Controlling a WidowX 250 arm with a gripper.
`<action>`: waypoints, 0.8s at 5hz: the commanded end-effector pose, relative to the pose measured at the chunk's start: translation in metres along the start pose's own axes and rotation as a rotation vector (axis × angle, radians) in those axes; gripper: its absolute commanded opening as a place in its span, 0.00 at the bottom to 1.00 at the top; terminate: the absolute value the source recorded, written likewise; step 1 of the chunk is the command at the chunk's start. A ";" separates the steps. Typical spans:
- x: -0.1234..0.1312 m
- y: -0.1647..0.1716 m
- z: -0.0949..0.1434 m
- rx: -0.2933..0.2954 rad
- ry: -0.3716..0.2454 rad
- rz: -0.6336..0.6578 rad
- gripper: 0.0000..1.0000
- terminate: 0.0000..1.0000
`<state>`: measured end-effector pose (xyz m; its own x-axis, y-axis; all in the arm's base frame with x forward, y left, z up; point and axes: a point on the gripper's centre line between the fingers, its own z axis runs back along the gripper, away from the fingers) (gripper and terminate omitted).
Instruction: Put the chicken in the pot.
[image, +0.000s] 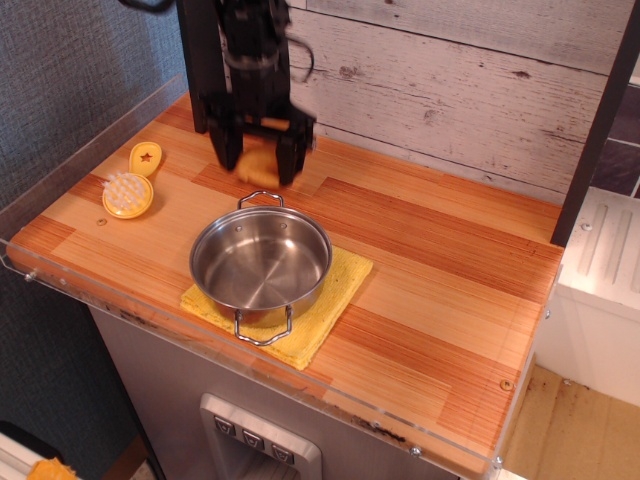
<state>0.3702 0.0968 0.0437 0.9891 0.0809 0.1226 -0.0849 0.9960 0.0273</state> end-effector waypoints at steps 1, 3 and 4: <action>-0.016 -0.004 0.073 -0.025 -0.136 -0.027 0.00 0.00; -0.065 -0.030 0.085 -0.068 -0.078 -0.090 0.00 0.00; -0.090 -0.042 0.069 -0.051 -0.016 -0.128 0.00 0.00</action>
<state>0.2724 0.0410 0.0833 0.9960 -0.0430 0.0784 0.0447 0.9988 -0.0198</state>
